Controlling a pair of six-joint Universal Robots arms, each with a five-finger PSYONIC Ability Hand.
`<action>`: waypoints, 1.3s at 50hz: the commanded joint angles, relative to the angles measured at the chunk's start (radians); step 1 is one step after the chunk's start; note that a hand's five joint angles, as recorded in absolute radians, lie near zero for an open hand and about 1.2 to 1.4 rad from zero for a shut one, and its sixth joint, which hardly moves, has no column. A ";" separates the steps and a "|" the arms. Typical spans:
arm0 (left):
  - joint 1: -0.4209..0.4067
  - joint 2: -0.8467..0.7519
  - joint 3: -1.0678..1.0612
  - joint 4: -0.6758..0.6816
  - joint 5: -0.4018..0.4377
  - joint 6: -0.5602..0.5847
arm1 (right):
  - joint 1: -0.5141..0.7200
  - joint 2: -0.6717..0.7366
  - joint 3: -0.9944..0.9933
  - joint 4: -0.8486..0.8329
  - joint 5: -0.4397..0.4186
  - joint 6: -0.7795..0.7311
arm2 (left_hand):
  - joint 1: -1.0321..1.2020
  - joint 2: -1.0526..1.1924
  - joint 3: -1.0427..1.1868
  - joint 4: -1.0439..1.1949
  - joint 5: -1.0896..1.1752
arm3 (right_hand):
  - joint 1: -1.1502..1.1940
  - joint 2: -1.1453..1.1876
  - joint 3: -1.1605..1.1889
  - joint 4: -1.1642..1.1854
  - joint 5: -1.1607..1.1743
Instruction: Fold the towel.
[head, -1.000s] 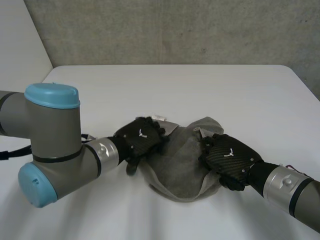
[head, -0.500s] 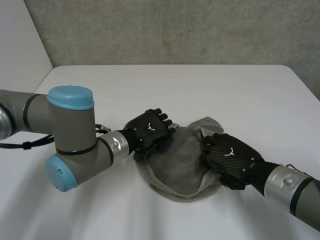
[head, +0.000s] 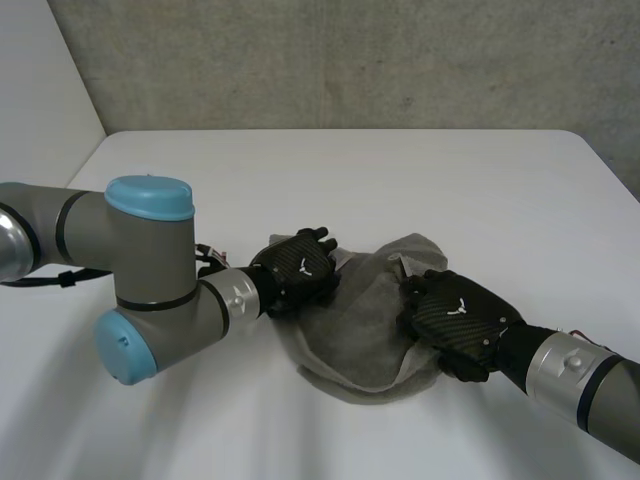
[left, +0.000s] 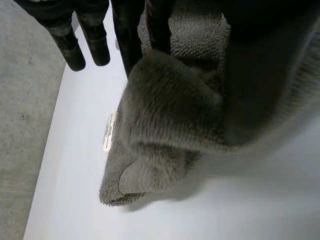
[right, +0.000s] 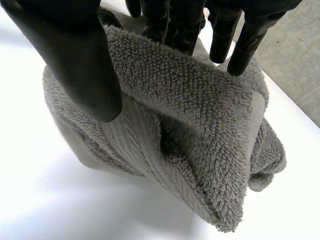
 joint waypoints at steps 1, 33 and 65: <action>0.014 0.035 -0.024 0.001 -0.002 -0.013 | 0.000 0.005 -0.001 0.000 0.002 0.002 | 0.523 0.511 -0.043 -0.050 0.536 | -0.004 -0.001 -0.007 -0.060 0.000; 0.181 0.468 -0.339 0.044 -0.064 -0.858 | -0.094 0.008 -0.286 0.325 -0.184 0.134 | 0.682 0.671 -0.043 -0.050 0.696 | 0.322 0.325 -0.007 -0.060 0.326; 0.241 0.735 -0.496 0.558 -0.154 -1.153 | -0.087 -0.128 -0.379 -0.012 -0.098 0.272 | 0.682 0.671 -0.043 -0.050 0.696 | 0.322 0.325 -0.007 -0.060 0.326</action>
